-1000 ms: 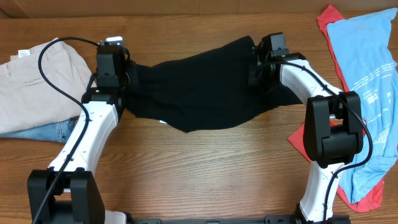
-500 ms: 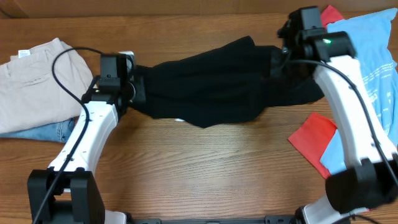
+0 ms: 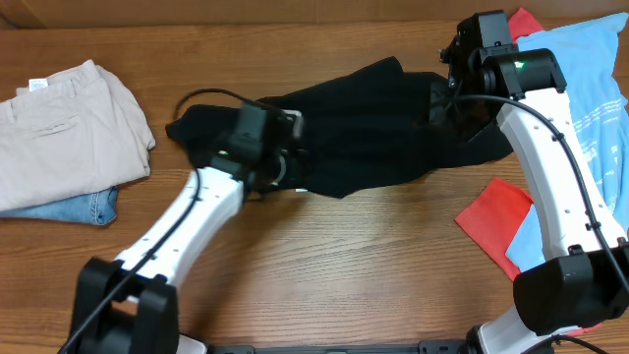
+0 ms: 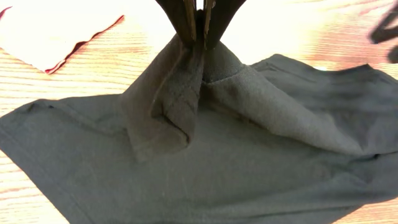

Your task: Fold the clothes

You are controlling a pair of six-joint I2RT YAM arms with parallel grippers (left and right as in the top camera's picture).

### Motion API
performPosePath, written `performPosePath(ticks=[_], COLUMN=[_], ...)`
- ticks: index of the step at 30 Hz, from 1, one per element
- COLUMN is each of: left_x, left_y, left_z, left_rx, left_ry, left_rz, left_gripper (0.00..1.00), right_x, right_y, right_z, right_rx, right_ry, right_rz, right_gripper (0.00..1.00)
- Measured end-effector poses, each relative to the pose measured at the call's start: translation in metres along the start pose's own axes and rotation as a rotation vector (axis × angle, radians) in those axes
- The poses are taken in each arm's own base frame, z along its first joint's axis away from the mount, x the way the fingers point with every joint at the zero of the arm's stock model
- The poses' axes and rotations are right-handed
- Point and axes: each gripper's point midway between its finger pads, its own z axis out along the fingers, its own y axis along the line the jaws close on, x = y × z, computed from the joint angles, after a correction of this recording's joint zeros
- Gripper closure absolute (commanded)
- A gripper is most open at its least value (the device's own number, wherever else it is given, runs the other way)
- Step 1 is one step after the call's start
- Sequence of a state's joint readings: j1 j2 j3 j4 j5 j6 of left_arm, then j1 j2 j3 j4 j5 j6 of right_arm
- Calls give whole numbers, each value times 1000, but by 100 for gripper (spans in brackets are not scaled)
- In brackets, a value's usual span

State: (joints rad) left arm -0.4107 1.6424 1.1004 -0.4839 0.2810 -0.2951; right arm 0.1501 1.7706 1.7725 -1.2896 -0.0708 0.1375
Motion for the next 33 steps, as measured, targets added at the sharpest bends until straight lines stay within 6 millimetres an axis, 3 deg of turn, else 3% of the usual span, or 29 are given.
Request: performPosePath(ticks=[8, 13, 14, 15, 17, 19, 29, 32, 33], left_x=[24, 37, 37, 38, 39, 41, 43, 45, 46], left_y=[-29, -47, -49, -52, -54, -54, -42, -22, -13], left_z=[76, 103, 105, 107, 111, 116, 118, 107, 102], left_rx=[43, 60, 57, 52, 44, 33, -34, -98, -127], left_ry=[68, 76, 69, 64, 63, 68, 94, 119, 126], left_rz=[-89, -85, -82, -78, -74, -86, -122, -156, -170], left_gripper=[45, 41, 43, 50, 76, 95, 96, 96, 96], right_x=[1, 1, 1, 1, 1, 1, 1, 1, 1], right_y=[0, 0, 0, 0, 0, 0, 0, 0, 0], right_z=[0, 0, 0, 0, 0, 0, 0, 0, 0], right_rx=[0, 0, 0, 0, 0, 1, 1, 0, 1], right_ry=[4, 3, 4, 4, 4, 5, 5, 5, 5], right_rz=[0, 0, -1, -1, 0, 0, 0, 0, 0], right_gripper=[96, 96, 96, 96, 96, 96, 96, 93, 87])
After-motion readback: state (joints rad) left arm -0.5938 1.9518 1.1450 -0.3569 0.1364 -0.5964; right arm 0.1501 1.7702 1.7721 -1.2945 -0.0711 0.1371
